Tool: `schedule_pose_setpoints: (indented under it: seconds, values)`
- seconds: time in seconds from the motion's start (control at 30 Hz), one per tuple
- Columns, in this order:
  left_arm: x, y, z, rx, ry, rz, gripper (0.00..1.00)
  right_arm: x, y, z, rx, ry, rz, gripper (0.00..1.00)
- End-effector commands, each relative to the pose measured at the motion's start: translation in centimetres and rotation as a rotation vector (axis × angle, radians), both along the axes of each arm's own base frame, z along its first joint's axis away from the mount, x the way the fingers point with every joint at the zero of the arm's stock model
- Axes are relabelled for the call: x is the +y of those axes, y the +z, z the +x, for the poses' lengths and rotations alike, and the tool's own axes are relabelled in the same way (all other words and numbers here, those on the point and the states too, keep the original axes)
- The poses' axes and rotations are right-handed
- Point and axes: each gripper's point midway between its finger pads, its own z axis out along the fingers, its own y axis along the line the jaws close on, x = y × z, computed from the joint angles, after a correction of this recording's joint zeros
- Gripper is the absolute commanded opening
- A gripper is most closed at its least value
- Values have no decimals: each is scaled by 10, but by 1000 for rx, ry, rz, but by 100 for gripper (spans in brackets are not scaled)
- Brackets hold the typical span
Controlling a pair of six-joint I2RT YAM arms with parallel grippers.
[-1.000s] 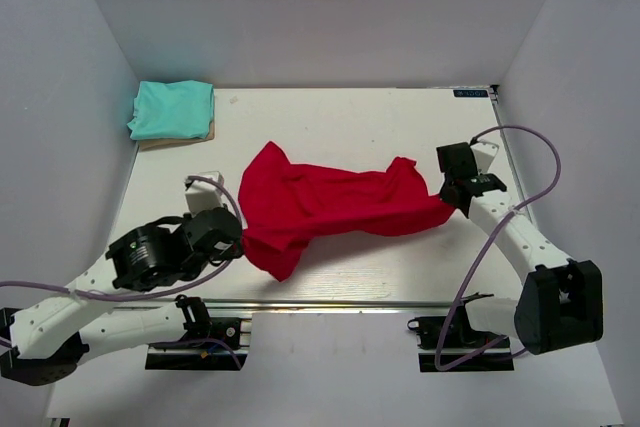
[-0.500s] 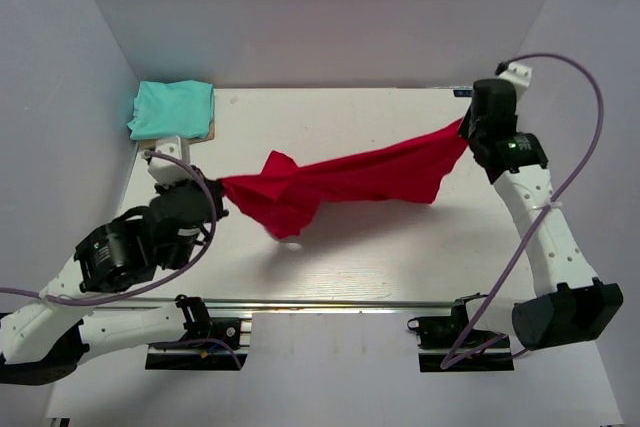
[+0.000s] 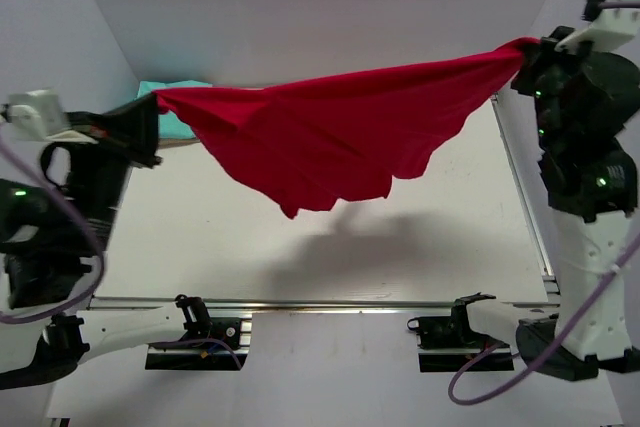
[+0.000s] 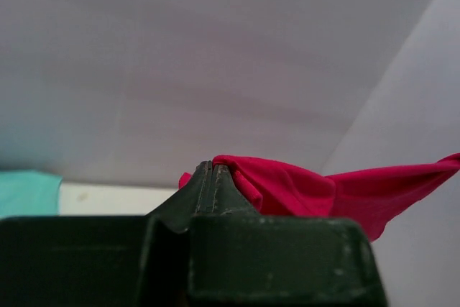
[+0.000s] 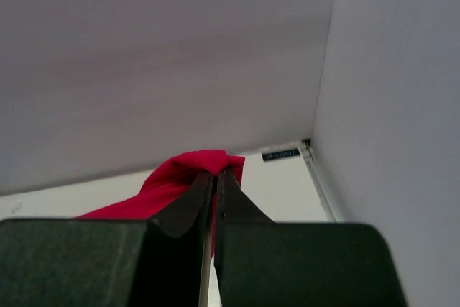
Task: Fold and stack the t-shirts
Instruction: Flatten out the tshirt
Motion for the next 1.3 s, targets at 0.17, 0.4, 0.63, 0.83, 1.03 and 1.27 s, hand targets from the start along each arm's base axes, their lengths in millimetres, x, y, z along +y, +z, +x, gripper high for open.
schedule_pose_setpoints:
  seconds: [0.17,0.4,0.63,0.83,1.03,1.27]
  values:
    - [26,84,-51,-264,-192,-28,0,-14,105,-105,-360,38,-80,0]
    - [0,74,-27,-207,-142,38,0,-7,98,-100,-354,73,-88,0]
    - [-26,-1,52,3,368,157,0,19,11,1,-131,120,-42,0]
    - [-68,-62,105,10,502,358,0,28,-117,121,190,42,-43,0]
    - [-95,-185,222,190,560,532,0,45,-255,212,463,58,-30,0]
    - [-106,-303,367,366,558,613,0,50,-350,300,572,64,-56,0]
